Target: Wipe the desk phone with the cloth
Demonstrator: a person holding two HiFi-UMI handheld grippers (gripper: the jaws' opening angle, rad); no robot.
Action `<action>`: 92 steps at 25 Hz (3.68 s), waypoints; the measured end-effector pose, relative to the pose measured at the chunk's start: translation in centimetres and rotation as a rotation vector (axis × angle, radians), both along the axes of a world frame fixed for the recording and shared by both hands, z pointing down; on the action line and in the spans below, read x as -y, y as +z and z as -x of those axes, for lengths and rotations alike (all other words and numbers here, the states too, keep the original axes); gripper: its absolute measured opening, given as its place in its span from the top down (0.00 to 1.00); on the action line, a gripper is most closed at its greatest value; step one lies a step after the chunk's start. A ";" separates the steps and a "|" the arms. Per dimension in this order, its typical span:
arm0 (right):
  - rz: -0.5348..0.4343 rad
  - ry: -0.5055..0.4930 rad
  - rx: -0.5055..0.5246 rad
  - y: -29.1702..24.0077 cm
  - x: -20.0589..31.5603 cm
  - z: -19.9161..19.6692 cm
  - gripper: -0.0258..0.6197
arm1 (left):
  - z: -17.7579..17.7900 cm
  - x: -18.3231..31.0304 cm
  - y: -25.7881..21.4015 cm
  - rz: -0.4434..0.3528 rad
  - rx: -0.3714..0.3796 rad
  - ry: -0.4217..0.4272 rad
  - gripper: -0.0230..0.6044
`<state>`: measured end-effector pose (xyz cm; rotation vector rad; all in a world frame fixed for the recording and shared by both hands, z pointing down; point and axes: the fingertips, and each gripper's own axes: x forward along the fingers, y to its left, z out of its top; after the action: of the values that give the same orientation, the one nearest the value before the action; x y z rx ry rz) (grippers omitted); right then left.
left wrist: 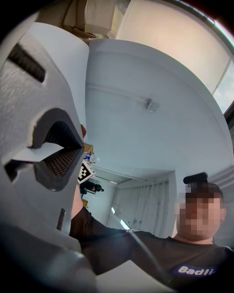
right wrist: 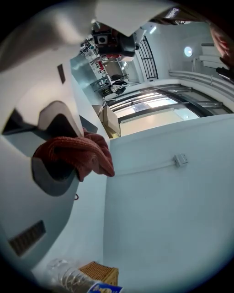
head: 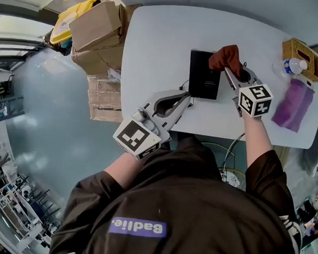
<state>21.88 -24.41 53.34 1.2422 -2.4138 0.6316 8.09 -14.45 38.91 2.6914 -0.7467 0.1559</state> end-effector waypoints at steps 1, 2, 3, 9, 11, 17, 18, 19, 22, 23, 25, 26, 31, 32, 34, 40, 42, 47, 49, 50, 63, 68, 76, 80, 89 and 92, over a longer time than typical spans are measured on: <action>0.004 -0.004 0.001 0.4 0.0 0.1 0.81 | 0.1 -0.1 0.3 0.008 0.001 -0.010 0.94; 0.009 -0.009 0.003 0.7 -0.2 0.2 0.81 | 0.1 -0.2 0.6 0.012 0.003 -0.018 0.94; 0.013 -0.015 0.007 1.1 -0.4 0.4 0.81 | 0.1 -0.4 0.9 0.015 0.007 -0.023 0.94; 0.041 -0.053 0.008 3.0 -3.5 0.9 0.81 | -0.7 -1.8 2.4 0.044 0.006 -0.029 0.94; 0.055 -0.058 0.005 3.6 -4.7 0.9 0.81 | -1.1 -2.2 2.6 0.049 0.000 -0.020 0.94; 0.098 -0.064 -0.021 5.6 -8.7 1.4 0.81 | -1.4 -3.6 3.2 0.058 -0.019 0.012 0.94; 0.104 -0.062 -0.026 5.8 -9.3 1.5 0.81 | -1.4 -3.8 3.3 0.060 -0.022 0.019 0.94; 0.110 -0.060 -0.034 6.1 -9.8 1.5 0.81 | -1.3 -4.1 3.4 0.061 -0.024 0.026 0.94; 0.133 -0.052 -0.054 6.8 -11.4 1.8 0.81 | -0.9 -4.9 3.4 0.059 -0.032 0.044 0.94; 0.144 -0.045 -0.055 7.0 -11.9 1.9 0.81 | -0.7 -5.2 3.4 0.056 -0.034 0.050 0.94; 0.160 -0.015 -0.050 7.1 -12.7 1.8 0.81 | -0.2 -5.8 3.0 0.048 -0.040 0.062 0.94; 0.163 0.007 -0.045 6.9 -13.0 1.8 0.81 | 0.2 -6.2 2.7 0.043 -0.044 0.068 0.94; 0.111 0.103 -0.042 3.7 -14.3 2.2 0.81 | 3.1 -8.3 1.2 0.017 -0.063 0.094 0.94; 0.098 0.117 -0.040 2.8 -14.8 2.5 0.81 | 3.9 -8.8 0.9 0.009 -0.064 0.101 0.94; 0.073 0.141 -0.038 1.0 -15.9 3.6 0.81 | 5.5 -10.1 0.4 -0.003 -0.068 0.114 0.94; 0.018 0.175 -0.019 -4.1 -21.3 9.4 0.81 | 10.2 -14.5 -1.8 -0.036 -0.097 0.172 0.94; 0.006 0.178 -0.002 -5.7 -23.4 11.7 0.82 | 11.5 -15.9 -2.4 -0.044 -0.106 0.192 0.94; -0.025 0.189 0.038 -9.7 -28.2 17.0 0.81 | 14.1 -18.9 -4.0 -0.067 -0.131 0.247 0.94; -0.035 0.182 0.058 -11.1 -30.1 18.9 0.81 | 15.0 -20.1 -4.5 -0.069 -0.133 0.263 0.94; -0.040 0.174 0.066 -11.8 -31.0 19.8 0.81 | 15.4 -20.7 -4.7 -0.070 -0.133 0.268 0.94; -0.133 0.052 0.207 -19.9 -37.0 23.7 0.82 | 15.9 -25.4 -7.8 -0.099 -0.125 0.243 0.94; -0.136 0.027 0.227 -20.4 -37.7 23.3 0.81 | 15.1 -26.3 -7.8 -0.105 -0.123 0.228 0.94; -0.143 -0.011 0.234 -20.7 -38.2 23.5 0.82 | 15.3 -26.7 -7.8 -0.114 -0.103 0.192 0.94; -0.144 -0.021 0.239 -20.5 -38.6 23.7 0.82 | 15.5 -27.1 -7.6 -0.110 -0.095 0.185 0.94; -0.139 -0.040 0.250 -20.9 -39.2 23.7 0.82 | 14.9 -27.2 -7.8 -0.112 -0.092 0.194 0.94; -0.137 -0.040 0.254 -20.9 -39.4 23.6 0.82 | 14.5 -27.4 -7.9 -0.108 -0.093 0.200 0.94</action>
<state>-1.67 14.99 32.46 1.2273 -2.7244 0.6566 -6.45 12.93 31.01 2.8512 -0.4700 0.0393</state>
